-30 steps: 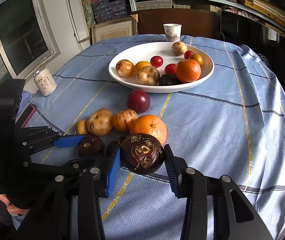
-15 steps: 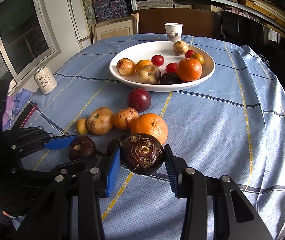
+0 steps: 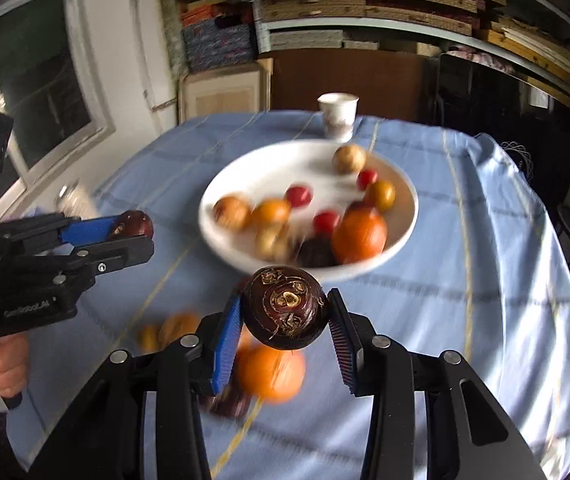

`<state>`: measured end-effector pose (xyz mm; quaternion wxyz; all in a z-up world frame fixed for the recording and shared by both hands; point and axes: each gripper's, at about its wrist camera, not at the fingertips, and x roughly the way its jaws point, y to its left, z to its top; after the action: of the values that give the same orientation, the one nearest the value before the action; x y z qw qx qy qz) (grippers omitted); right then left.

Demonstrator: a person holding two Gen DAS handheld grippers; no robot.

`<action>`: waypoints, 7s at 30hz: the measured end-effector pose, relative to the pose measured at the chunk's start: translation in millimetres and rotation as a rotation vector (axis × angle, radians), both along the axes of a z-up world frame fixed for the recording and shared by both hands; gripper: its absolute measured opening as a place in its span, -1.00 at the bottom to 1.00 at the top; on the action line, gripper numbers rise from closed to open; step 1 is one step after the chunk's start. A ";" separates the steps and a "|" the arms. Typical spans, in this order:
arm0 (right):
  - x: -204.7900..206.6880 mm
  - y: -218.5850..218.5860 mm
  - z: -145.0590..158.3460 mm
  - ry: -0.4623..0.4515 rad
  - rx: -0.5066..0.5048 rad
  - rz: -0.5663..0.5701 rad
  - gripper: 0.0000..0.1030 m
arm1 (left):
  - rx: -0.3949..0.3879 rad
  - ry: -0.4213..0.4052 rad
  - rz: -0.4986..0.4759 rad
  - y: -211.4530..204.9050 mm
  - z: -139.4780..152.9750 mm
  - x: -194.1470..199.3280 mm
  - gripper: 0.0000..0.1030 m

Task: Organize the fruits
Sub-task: 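Carry both dark fruits over the plate and open both tools to drop them, then move both open tools back from the plate toward the remaining fruits, then grasp a dark purple fruit with the right tool while the left tool grasps a small brown fruit, then carry both fruits over the plate and open both tools to drop them, then move both open tools back from the plate toward the remaining fruits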

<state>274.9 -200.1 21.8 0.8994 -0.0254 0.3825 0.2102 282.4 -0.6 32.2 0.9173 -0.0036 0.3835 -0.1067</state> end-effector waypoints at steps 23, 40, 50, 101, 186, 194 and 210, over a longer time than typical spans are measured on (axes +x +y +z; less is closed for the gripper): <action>67.3 12.1 14.1 -0.033 0.048 -0.039 0.13 | 0.008 -0.045 0.157 18.8 11.0 69.7 0.71; -37.1 -1.4 -35.1 -0.042 -0.036 -0.005 0.14 | 0.038 -0.050 0.204 21.9 -47.9 -72.4 0.83; -45.3 0.0 -38.6 0.015 -0.036 0.037 0.14 | -0.011 -0.016 0.259 38.2 -47.7 -69.4 0.83; -61.0 17.8 -50.8 0.129 -0.006 0.112 -0.19 | 0.174 0.048 -0.167 -15.8 -81.0 -80.8 0.04; -42.9 2.1 -41.2 -0.024 -0.085 0.078 0.44 | 0.027 0.094 0.200 22.5 -74.7 -48.1 0.90; -53.9 15.3 -50.8 -0.003 -0.128 0.138 0.45 | 0.077 0.036 0.217 22.4 -63.1 -56.4 0.90; -40.0 21.8 -69.5 0.030 -0.165 0.103 0.45 | 0.064 0.034 0.217 22.4 -59.4 -55.4 0.90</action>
<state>234.9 -178.4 -47.7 0.8764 -0.1159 0.4099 0.2245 226.9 21.7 -27.2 0.9164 -0.0174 0.3998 0.0057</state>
